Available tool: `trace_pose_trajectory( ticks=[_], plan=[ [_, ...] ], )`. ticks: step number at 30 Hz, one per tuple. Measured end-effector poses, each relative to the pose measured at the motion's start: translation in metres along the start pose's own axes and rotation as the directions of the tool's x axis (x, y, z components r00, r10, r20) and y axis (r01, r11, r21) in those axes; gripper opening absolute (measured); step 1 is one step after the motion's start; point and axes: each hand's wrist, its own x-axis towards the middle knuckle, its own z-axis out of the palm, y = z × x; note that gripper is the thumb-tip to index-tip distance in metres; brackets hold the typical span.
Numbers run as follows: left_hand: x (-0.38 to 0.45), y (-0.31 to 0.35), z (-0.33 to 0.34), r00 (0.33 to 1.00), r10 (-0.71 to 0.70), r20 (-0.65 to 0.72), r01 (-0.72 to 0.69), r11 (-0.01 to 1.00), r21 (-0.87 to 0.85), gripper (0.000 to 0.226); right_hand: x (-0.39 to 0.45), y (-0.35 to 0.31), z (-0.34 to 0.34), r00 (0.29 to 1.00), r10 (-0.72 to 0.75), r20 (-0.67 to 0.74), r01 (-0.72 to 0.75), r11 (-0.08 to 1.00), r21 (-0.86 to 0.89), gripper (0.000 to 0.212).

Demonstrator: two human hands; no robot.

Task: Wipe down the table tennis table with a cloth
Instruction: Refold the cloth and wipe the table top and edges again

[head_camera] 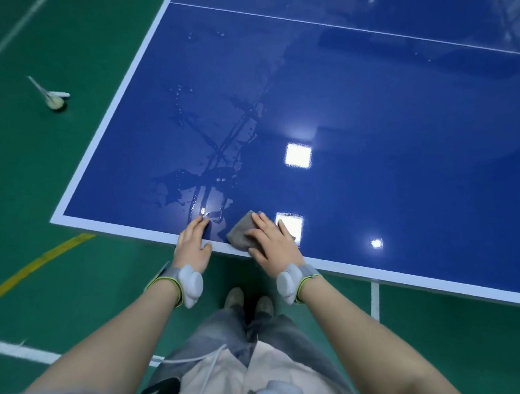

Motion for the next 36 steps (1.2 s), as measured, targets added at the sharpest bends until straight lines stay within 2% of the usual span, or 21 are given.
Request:
trace_pose_trajectory(
  ticks=[5,8,11,20,23,26,29,31,33,36],
  plan=[
    [0.001,-0.001,0.002,1.000,-0.028,-0.012,0.028,0.999,0.021,0.047,-0.010,0.008,-0.015,0.984,0.099,-0.148,-0.097,0.995,0.019,0.027],
    [0.001,-0.002,0.002,1.000,-0.009,-0.021,0.009,1.000,0.026,0.046,-0.014,-0.002,-0.010,0.961,0.185,-0.207,-0.162,0.979,0.121,0.027],
    [0.003,-0.006,-0.004,1.000,0.026,0.001,-0.026,0.999,0.028,0.044,-0.010,-0.014,-0.004,0.959,0.212,-0.190,-0.182,0.970,0.163,0.028],
    [0.017,-0.025,-0.037,0.975,0.146,0.165,-0.135,0.988,-0.075,0.052,0.034,-0.072,0.013,0.984,0.108,-0.142,-0.088,0.987,0.137,0.026],
    [0.022,-0.028,-0.047,0.970,0.203,0.131,-0.205,0.979,0.000,0.048,0.048,-0.093,0.014,0.991,0.084,-0.107,-0.072,0.991,0.116,0.028],
    [0.025,-0.025,-0.051,0.940,0.336,0.062,-0.340,0.936,0.094,0.048,0.055,-0.103,0.015,0.995,0.088,-0.052,-0.081,0.989,0.125,0.035],
    [0.027,-0.015,-0.043,0.892,0.402,0.206,-0.428,0.898,0.100,0.054,0.050,-0.099,0.013,0.973,0.232,-0.001,-0.224,0.942,0.249,0.047],
    [0.029,-0.012,-0.035,0.868,0.368,0.335,-0.429,0.894,0.131,0.059,0.040,-0.095,0.013,0.905,0.423,-0.053,-0.381,0.857,0.346,0.050],
    [0.030,-0.014,-0.030,0.852,0.344,0.395,-0.451,0.865,0.220,0.060,0.027,-0.092,0.016,0.809,0.577,-0.116,-0.489,0.769,0.411,0.049],
    [0.036,-0.021,-0.033,0.812,0.376,0.446,-0.532,0.791,0.302,0.058,0.014,-0.094,0.021,0.754,0.645,-0.127,-0.555,0.728,0.403,0.050]
  ],
)
